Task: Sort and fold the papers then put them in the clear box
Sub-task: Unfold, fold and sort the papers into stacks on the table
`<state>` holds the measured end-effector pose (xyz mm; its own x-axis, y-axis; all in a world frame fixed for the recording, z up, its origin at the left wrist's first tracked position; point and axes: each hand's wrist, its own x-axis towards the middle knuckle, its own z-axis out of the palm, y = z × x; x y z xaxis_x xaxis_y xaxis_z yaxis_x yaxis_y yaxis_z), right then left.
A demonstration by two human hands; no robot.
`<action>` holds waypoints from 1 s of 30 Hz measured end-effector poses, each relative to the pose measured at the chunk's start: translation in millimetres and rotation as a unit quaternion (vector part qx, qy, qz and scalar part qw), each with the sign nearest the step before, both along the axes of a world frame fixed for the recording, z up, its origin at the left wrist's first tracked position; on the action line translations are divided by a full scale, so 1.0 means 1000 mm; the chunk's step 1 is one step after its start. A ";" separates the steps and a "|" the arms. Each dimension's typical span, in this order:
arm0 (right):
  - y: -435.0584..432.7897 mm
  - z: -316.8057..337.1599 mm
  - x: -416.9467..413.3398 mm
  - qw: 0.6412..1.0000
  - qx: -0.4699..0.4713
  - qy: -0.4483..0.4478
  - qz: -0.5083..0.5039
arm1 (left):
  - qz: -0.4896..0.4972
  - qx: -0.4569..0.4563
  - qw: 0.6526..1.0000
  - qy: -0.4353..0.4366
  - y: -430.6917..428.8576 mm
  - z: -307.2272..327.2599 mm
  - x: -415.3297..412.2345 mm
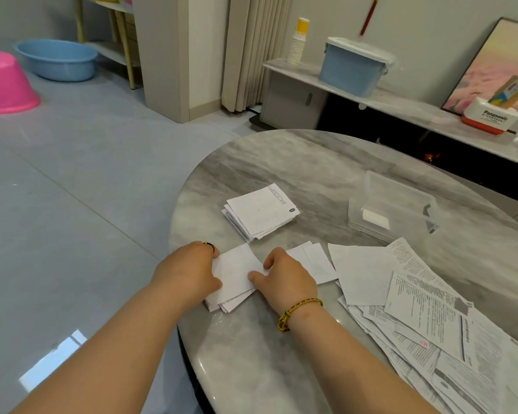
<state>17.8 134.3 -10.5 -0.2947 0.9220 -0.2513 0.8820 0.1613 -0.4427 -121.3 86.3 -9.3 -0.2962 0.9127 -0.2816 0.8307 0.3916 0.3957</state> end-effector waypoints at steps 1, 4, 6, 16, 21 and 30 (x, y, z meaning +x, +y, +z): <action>0.000 0.001 0.001 1.000 0.003 -0.004 -0.002 | 0.002 0.000 1.000 0.003 0.000 0.000 0.000; 0.001 0.001 0.006 1.000 0.012 -0.014 -0.017 | 0.003 0.004 1.000 0.009 0.000 0.001 0.000; 0.002 0.000 0.011 0.999 0.019 -0.010 -0.029 | 0.004 0.013 1.000 0.008 0.000 0.002 0.001; 0.006 0.014 0.056 0.989 0.061 0.096 -0.098 | -0.009 0.096 0.995 -0.001 0.000 0.018 0.020; 0.001 0.026 0.107 0.984 0.081 0.102 -0.124 | -0.088 0.144 0.985 -0.029 -0.001 0.024 0.053; -0.002 0.015 0.225 0.968 0.077 0.037 -0.234 | -0.262 0.124 0.957 -0.019 -0.002 0.001 0.114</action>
<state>243.0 132.1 4.7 0.1523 0.9839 -0.0937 0.8414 -0.1788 -0.5101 -7.5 84.1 -8.5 0.2270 0.9731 -0.0395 0.8702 -0.1845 0.4569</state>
